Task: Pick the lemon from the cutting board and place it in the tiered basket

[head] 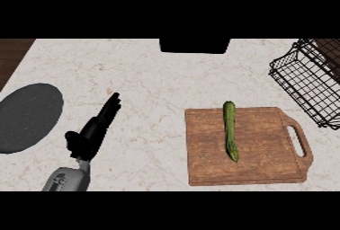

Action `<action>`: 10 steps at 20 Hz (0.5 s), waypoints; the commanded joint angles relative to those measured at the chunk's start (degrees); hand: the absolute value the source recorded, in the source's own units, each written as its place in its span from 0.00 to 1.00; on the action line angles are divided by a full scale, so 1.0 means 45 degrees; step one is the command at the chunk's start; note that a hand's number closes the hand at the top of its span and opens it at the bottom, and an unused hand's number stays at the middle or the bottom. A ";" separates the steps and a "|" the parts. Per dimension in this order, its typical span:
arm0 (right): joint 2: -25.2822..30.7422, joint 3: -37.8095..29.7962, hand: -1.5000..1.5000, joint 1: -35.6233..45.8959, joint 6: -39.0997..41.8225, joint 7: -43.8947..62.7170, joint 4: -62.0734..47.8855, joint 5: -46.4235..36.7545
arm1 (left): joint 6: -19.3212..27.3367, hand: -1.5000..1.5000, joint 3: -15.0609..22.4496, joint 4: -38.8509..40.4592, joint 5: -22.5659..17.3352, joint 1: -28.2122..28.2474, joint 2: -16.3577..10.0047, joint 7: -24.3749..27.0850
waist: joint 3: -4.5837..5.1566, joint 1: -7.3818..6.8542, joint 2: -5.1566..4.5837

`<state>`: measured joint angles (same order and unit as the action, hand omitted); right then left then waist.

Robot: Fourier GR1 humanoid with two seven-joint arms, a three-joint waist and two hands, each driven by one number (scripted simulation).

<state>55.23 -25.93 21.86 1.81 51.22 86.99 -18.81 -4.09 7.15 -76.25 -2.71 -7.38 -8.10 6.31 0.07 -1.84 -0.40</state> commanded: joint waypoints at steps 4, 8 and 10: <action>-0.0264 0.2081 1.00 0.3926 -0.0411 -0.0902 -0.4421 -0.0870 | -0.0314 0.50 -0.0387 -0.0569 -0.0289 -0.0203 -0.0253 -0.0617 | -0.0013 -0.0057 0.0008; -0.0573 0.2836 1.00 0.5935 -0.0246 -0.1898 -0.7148 -0.1422 | -0.0577 0.50 -0.0329 0.0154 -0.0170 -0.0150 -0.0195 0.0027 | -0.0010 -0.0115 -0.0044; -0.1085 0.2867 1.00 0.6373 -0.0941 -0.2725 -0.8441 -0.1773 | -0.0092 0.50 -0.0080 -0.0503 0.0079 -0.0155 0.0122 -0.0508 | -0.0019 -0.0124 -0.0035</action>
<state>52.74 -15.43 44.56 -0.58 43.22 58.55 -24.35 -5.12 6.53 -77.17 -2.80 -8.32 -8.16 4.83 0.02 -2.48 -0.58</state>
